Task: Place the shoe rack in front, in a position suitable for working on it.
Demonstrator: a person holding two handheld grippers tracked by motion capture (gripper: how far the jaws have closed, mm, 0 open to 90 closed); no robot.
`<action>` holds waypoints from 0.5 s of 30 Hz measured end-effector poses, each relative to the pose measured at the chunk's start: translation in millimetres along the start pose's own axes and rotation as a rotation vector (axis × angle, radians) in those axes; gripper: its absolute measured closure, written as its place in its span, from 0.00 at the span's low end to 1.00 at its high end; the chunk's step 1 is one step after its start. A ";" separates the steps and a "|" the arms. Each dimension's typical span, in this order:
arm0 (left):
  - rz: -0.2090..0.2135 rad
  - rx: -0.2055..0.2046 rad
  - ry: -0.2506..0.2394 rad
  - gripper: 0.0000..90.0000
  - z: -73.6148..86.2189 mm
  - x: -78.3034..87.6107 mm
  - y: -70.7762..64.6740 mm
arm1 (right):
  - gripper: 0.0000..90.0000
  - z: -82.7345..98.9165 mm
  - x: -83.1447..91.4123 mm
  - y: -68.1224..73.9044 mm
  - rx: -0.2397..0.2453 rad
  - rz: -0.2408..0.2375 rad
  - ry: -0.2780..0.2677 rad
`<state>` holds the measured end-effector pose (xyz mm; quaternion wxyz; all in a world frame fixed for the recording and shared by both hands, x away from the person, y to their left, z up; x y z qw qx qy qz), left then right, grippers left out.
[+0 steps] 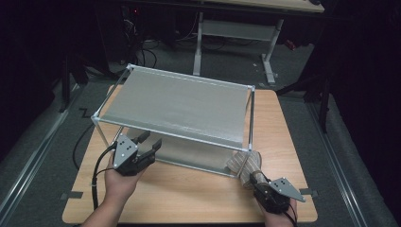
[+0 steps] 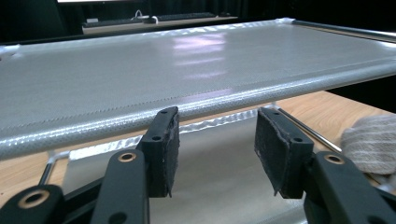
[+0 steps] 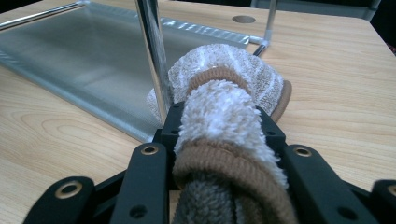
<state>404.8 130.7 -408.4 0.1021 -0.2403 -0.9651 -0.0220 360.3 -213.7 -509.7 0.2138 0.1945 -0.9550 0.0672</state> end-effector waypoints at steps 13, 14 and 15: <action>-0.032 0.013 0.029 0.57 -12.4 -49.8 16.3 | 0.72 0.3 -1.5 -0.6 0.000 0.000 -0.001; -0.030 0.013 0.031 0.57 -12.0 -50.2 15.9 | 0.72 0.3 -1.4 -0.3 0.001 -0.001 -0.001; -0.027 0.012 0.033 0.57 -10.8 -49.4 14.6 | 0.72 0.3 -1.2 0.3 0.001 -0.003 0.000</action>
Point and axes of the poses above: each handheld gripper's, and its own axes: x roughly backward along the jaws, z roughly out of its underside, y roughly to its left, the point moved 10 cm from there along -x, roughly forward along the jaws, and after that the axes turned 3 degrees about x, right-handed, at the moved point
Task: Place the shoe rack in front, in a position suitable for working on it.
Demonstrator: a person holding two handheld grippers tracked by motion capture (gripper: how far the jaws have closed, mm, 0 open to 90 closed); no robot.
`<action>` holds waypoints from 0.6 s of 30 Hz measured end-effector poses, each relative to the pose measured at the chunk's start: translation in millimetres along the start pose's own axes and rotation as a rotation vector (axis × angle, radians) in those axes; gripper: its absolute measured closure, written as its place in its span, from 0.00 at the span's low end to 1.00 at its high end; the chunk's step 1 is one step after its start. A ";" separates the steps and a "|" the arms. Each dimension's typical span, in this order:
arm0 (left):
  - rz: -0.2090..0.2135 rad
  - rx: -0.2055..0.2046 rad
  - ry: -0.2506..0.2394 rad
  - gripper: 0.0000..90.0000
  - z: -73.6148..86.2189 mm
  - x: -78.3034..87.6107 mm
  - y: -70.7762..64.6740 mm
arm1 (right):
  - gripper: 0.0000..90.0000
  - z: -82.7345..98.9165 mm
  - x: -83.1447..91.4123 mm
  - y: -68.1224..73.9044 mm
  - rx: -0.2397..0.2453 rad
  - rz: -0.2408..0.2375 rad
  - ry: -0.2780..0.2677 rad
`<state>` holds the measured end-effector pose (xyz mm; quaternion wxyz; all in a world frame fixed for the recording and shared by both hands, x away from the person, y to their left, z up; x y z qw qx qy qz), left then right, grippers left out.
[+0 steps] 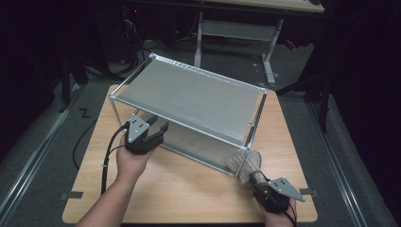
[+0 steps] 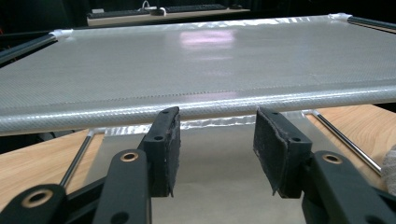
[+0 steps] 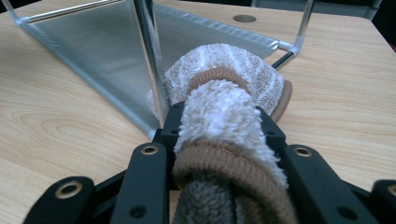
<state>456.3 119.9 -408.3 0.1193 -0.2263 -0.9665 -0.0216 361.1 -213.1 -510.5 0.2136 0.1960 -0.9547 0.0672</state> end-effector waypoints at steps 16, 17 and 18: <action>0.113 -0.002 0.000 0.57 57.4 49.9 -51.2 | 0.72 -1.8 -2.6 21.9 0.038 -0.054 0.000; 0.123 0.007 0.002 0.57 61.2 52.5 -54.5 | 0.72 -1.8 -2.7 24.3 0.039 -0.061 0.002; 0.132 0.011 0.006 0.56 65.2 54.6 -57.7 | 0.72 -2.1 -2.8 27.4 0.046 -0.068 0.001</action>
Point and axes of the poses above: each handheld gripper's, and its own axes: x roughly backward along the jaws, z roughly out of its underside, y roughly to its left, the point moved 10 cm from there along -x, roughly forward along the jaws, and after that the axes turned 3 degrees about x, right-handed, at the moved point
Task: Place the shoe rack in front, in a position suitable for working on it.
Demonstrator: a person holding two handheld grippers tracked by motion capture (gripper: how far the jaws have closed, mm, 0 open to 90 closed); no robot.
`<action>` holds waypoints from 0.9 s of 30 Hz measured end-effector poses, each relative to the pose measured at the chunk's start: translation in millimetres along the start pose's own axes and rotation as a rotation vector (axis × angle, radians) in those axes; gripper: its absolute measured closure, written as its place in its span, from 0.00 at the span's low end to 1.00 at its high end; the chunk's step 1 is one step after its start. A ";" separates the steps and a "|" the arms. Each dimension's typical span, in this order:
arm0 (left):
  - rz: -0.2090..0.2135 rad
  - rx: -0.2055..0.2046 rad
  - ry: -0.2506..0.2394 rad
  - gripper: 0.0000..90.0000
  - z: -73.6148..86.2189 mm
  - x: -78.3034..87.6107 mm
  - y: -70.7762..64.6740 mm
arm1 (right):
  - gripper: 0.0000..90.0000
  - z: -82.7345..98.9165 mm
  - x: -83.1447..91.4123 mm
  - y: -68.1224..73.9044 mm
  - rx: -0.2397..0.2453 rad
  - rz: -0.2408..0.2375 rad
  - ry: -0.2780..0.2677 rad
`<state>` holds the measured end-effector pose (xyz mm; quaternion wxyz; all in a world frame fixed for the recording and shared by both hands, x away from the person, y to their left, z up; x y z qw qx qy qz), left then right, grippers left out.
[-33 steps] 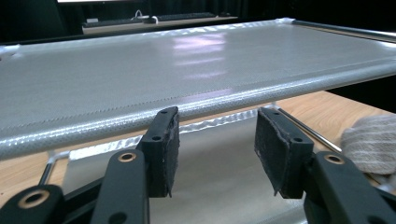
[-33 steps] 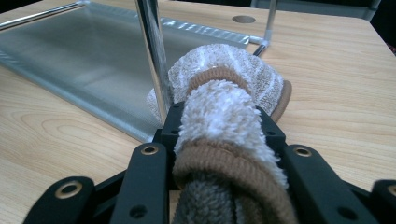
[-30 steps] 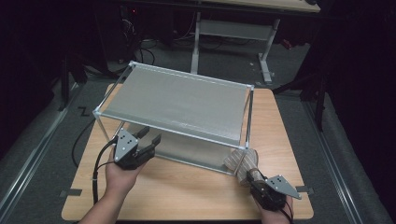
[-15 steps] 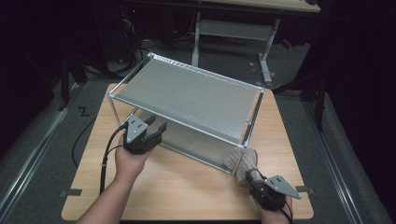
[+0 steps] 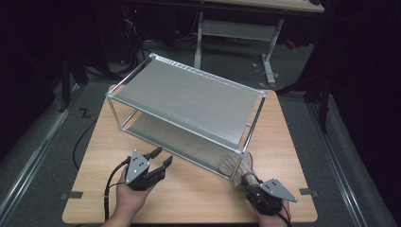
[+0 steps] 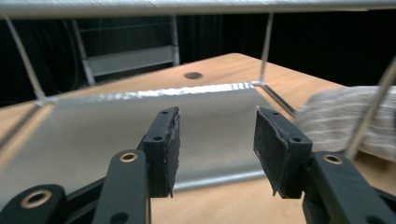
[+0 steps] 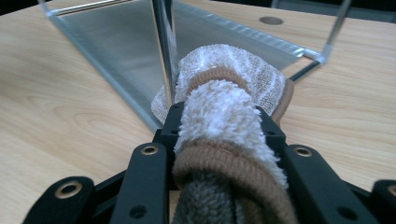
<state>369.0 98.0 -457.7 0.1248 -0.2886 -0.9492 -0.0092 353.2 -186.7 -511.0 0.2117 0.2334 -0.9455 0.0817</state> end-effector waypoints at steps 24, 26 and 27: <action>0.029 -0.039 0.082 0.57 53.6 21.4 -18.8 | 0.72 -18.6 -29.0 67.9 0.131 -0.172 -0.013; 0.023 -0.040 0.082 0.57 54.6 22.3 -19.4 | 0.72 -21.0 -30.5 61.8 0.116 -0.164 -0.020; 0.022 -0.038 0.079 0.57 54.6 22.5 -19.8 | 0.72 -21.6 -31.4 57.9 0.110 -0.157 -0.022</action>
Point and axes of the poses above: each handheld gripper's, and its own axes: x roughly backward along the jaws, z roughly out of its underside, y roughly to its left, the point moved 10 cm from there along -x, roughly forward along the jaws, and after that the axes turned 3 degrees about x, right-handed, at the moved point
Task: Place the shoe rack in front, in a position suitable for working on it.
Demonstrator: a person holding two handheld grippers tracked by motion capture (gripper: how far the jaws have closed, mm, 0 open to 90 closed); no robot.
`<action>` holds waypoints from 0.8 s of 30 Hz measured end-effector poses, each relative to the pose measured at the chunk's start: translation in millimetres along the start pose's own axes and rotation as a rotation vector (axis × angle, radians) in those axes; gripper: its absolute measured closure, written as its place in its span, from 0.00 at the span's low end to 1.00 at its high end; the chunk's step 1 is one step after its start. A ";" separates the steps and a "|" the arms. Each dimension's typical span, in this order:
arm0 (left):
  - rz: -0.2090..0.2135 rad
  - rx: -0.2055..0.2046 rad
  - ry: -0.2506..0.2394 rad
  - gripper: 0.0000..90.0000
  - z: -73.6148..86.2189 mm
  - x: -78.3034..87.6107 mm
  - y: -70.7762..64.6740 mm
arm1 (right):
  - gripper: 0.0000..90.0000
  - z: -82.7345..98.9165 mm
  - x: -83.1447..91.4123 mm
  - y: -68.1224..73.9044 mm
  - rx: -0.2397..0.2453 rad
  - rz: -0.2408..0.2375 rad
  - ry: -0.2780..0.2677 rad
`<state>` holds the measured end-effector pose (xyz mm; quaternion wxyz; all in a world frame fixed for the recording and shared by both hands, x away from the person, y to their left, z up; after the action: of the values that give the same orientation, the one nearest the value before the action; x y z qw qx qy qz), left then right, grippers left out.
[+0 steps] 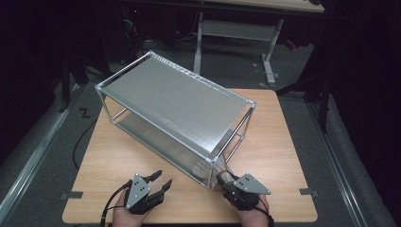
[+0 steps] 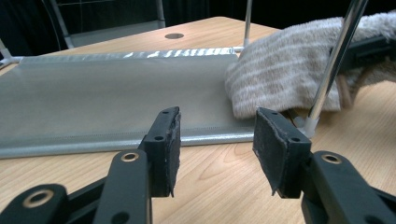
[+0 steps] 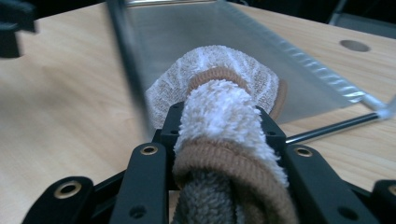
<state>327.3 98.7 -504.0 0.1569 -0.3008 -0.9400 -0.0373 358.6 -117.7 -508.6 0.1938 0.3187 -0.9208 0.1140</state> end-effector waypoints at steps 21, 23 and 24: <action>0.125 -0.034 -0.001 0.58 -20.9 -25.9 -57.4 | 0.72 -7.5 -64.1 -80.2 -0.035 0.134 0.105; 0.143 -0.042 -0.021 0.59 -29.6 -38.9 -69.5 | 0.72 -6.8 -77.9 -86.6 -0.035 0.148 0.135; 0.152 -0.041 -0.031 0.59 -33.9 -47.2 -76.5 | 0.73 -5.7 -84.5 -88.8 -0.038 0.150 0.145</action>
<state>328.8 4.5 -485.1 0.1385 -0.3749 -0.9158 -0.0399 477.3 -138.3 -532.1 0.2566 0.2361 -0.9277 0.1333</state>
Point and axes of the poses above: each handheld gripper's, and its own axes: x roughly backward along the jaws, z roughly out of its underside, y roughly to its left, the point moved 10 cm from there along -x, roughly forward along the jaws, and after that the axes turned 3 degrees about x, right-handed, at the moved point
